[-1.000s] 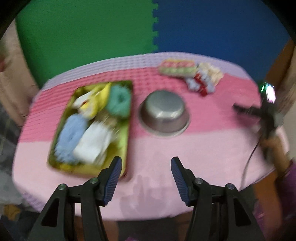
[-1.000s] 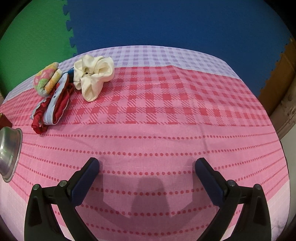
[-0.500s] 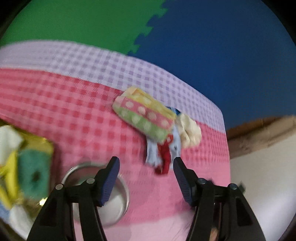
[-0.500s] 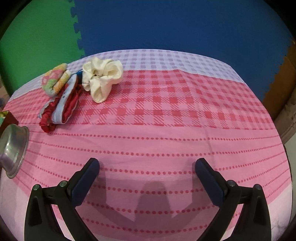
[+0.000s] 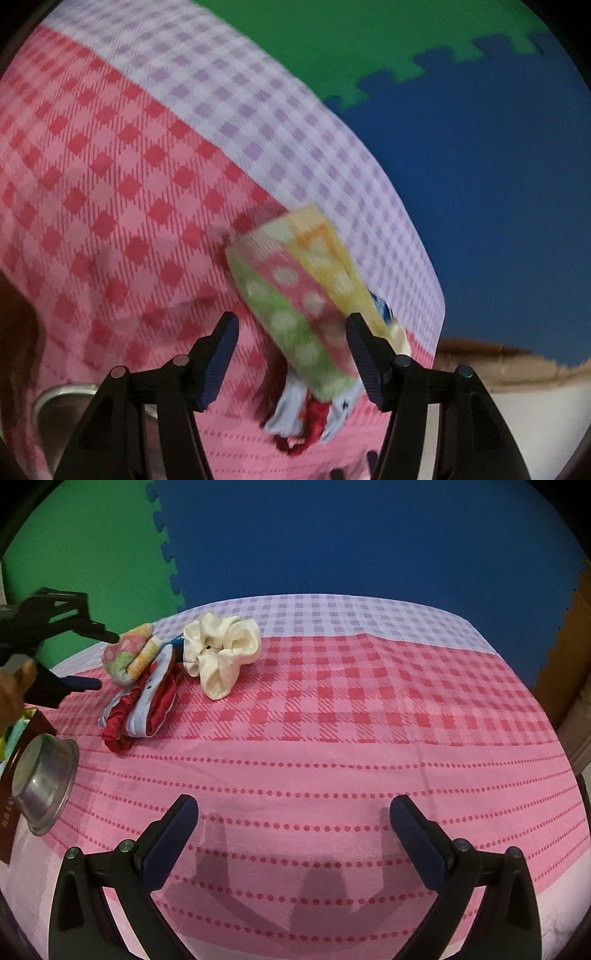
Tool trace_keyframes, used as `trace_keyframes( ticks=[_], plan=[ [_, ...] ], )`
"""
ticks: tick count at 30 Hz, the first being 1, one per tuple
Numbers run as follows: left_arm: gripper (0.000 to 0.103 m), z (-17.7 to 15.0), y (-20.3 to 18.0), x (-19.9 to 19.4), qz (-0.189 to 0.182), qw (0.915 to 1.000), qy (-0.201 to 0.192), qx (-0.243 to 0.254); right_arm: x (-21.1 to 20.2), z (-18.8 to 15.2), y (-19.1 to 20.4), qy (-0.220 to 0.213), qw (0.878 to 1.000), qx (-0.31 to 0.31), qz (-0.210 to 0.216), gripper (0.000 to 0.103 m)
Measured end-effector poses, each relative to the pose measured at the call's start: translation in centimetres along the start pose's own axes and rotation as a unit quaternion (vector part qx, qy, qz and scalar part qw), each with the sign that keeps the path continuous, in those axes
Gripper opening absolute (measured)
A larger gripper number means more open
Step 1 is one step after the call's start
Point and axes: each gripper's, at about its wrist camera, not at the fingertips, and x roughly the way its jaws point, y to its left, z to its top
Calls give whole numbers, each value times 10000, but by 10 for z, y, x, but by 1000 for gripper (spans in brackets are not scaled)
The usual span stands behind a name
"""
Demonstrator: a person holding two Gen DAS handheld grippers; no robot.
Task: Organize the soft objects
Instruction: 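Grasp the pastel striped towel with the left gripper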
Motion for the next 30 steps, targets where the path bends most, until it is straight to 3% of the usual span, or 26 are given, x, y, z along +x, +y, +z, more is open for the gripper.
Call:
trace_keyframes(
  ticks=[11, 14, 15, 17, 23, 30],
  plan=[
    [64, 8, 4, 30, -212, 9985, 16, -506, -5, 0, 1, -122, 9999, 50, 13, 103],
    [61, 11, -2, 32, -181, 9992, 11, -346, -7, -1, 1, -162, 9998, 79, -1, 103],
    [32, 12, -4, 32, -160, 9996, 12, -249, -7, -1, 1, -168, 9998, 85, -7, 103],
    [26, 15, -12, 35, -245, 9996, -60, -90, -7, -1, 0, -175, 9998, 118, -32, 103],
    [24, -30, -38, -28, -172, 9922, -702, 1014, -9, 0, -4, -191, 9995, 242, -37, 103],
    [24, -115, -11, -108, -730, 9818, -632, 1636, -10, 0, -3, -186, 9996, 222, 26, 103]
  ],
)
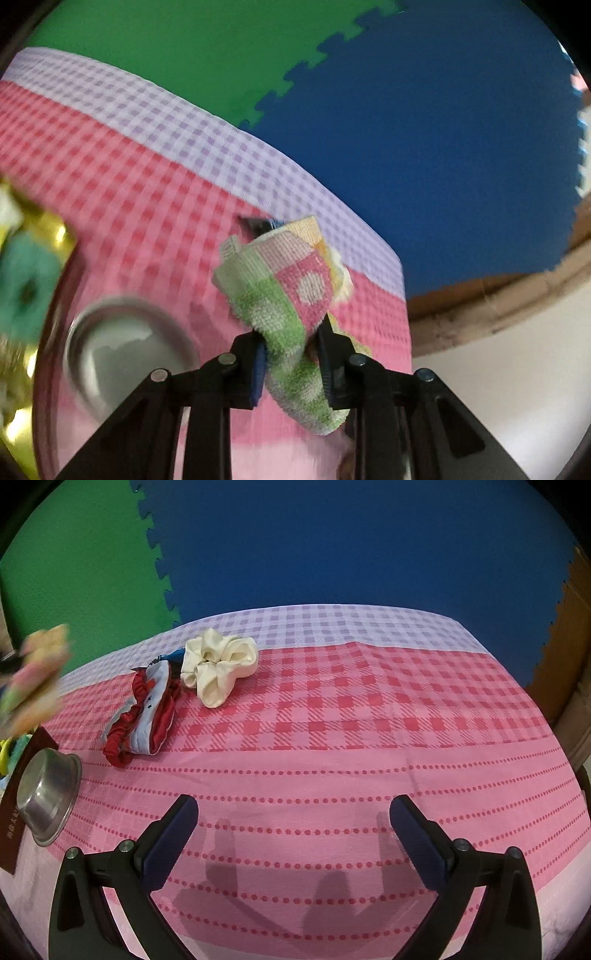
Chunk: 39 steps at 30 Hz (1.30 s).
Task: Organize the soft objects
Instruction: 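Grasp the pastel striped towel with the left gripper, then carry the towel to the tin while the right gripper grasps the star sock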
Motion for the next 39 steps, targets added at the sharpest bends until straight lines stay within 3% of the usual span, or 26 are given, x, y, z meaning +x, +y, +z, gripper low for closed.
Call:
trace_keyframes(
  ticks=[6, 9, 14, 20, 23, 24, 26, 27, 28, 31, 39],
  plan=[
    [24, -57, 24, -71, -122, 9999, -97, 9, -9, -3, 13, 1, 9961, -142, 876, 102],
    [24, -74, 37, -99, -73, 9997, -222, -64, -6, 5, 33, 225, 9919, -96, 1245, 91],
    [24, -92, 64, -141, -105, 9986, -335, -401, 15, 31, 81, 485, 9886, -190, 1413, 89],
    [24, -89, 86, -183, 44, 9962, -740, -447, 60, 55, 109, 954, 9875, 156, 1244, 93],
    [24, -90, 99, -206, 241, 9941, -966, -437, 75, 60, 115, 991, 9892, 195, 1061, 92],
    [24, -90, 105, -215, 340, 9929, -1048, -439, 80, 61, 120, 1013, 9903, 122, 945, 90],
    [24, -91, 112, -230, 495, 9906, -1185, -465, 82, 62, 131, 953, 9935, -177, 597, 69],
    [24, -91, 118, -237, 583, 9892, -1258, -465, 82, 63, 135, 951, 9936, -276, 540, 44],
    [24, -92, 123, -246, 688, 9875, -1336, -471, 82, 63, 138, 981, 9929, -367, 558, 31],
    [24, -91, 139, -262, 961, 9822, -1533, -503, 76, 62, 137, 1020, 9908, -504, 728, 21],
    [25, -73, 151, -253, 1571, 9749, -1577, -3, 17, 44, 95, 724, 9895, -91, 1250, 19]
  ],
)
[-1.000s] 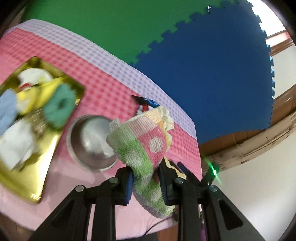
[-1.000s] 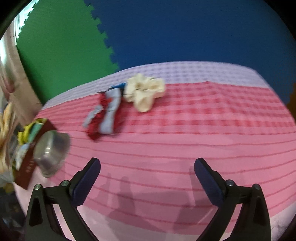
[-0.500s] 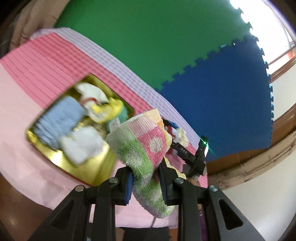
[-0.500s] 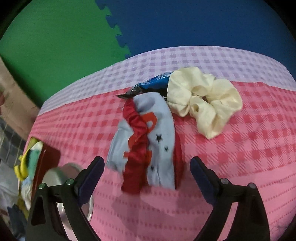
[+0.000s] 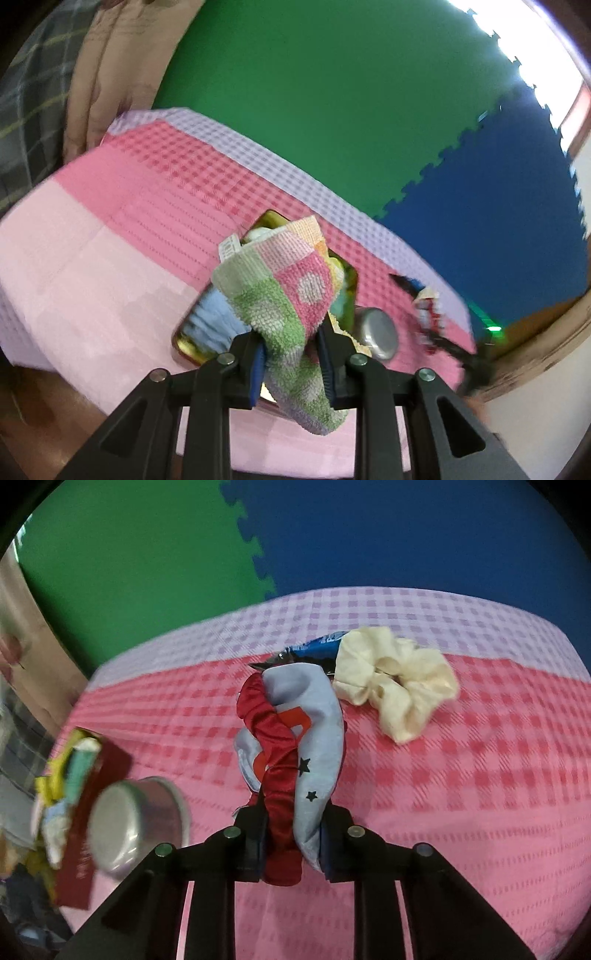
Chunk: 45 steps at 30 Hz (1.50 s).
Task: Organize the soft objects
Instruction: 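Carry the towel to the tin while the right gripper grasps the star sock, then drop the towel into the tin while the right gripper lowers the star sock in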
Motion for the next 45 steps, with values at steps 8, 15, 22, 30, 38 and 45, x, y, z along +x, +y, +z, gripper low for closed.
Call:
trace_keyframes(
  ticks=[8, 15, 22, 30, 38, 45],
  plan=[
    [27, 26, -11, 64, 327, 9961, 317, 756, -57, -21, 14, -380, 9986, 82, 354, 19],
    [43, 38, -14, 115, 1083, 9838, 447, 1360, -67, -32, 60, -369, 9964, -197, 734, 20],
    [52, 42, -31, 66, 1065, 9852, -223, 1328, -64, -41, 126, -80, 9856, -464, 1626, 20],
    [68, -23, -26, -29, 1078, 9871, -935, 726, -24, -50, 212, 473, 9694, -684, 2309, 20],
    [68, -83, 4, -34, 1678, 9818, -647, 612, 9, -55, 253, 726, 9698, -919, 2140, 20],
    [68, -90, 4, -24, 1797, 9789, -443, 869, 40, -58, 274, 951, 9740, -1176, 1688, 21]
  ],
)
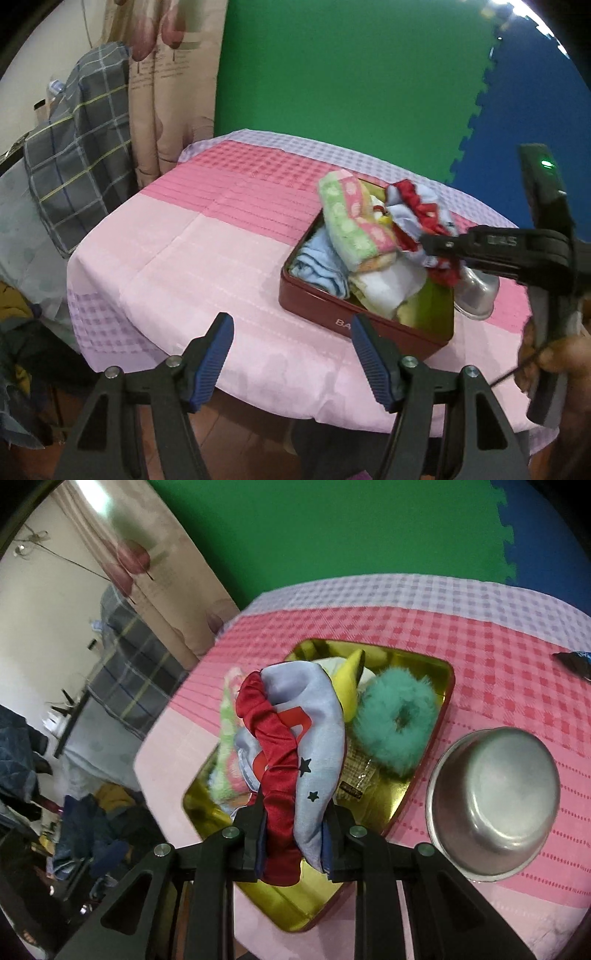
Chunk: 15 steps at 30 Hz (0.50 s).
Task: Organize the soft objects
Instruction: 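Drop the towel into the tin while the right gripper lowers the star sock in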
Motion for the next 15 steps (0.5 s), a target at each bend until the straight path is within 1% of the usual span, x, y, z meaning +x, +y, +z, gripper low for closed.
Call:
trace_keyframes(
  ticks=[2, 5, 6, 8, 10, 15],
  plan=[
    [68, 0, -1, 0, 10, 10000, -15, 72, 9, 5, 0, 73, 9999, -53, -132, 21],
    [68, -1, -3, 2, 40, 9998, 66, 156, 20, 12, -2, 162, 9990, -205, -370, 21],
    [68, -2, -3, 3, 42, 9998, 92, 164, 23, 14, -3, 169, 9984, -236, -486, 21],
    [68, -1, -2, 5, 59, 9997, 141, 196, 26, 18, -8, 158, 9979, -205, -586, 21],
    [68, -2, -3, 6, 155, 9994, 172, 244, 27, 23, -10, 107, 9971, -201, -725, 21],
    [68, -4, -6, 11, 342, 9982, 263, 419, 31, 15, -4, 180, 9954, -398, -853, 25]
  ],
)
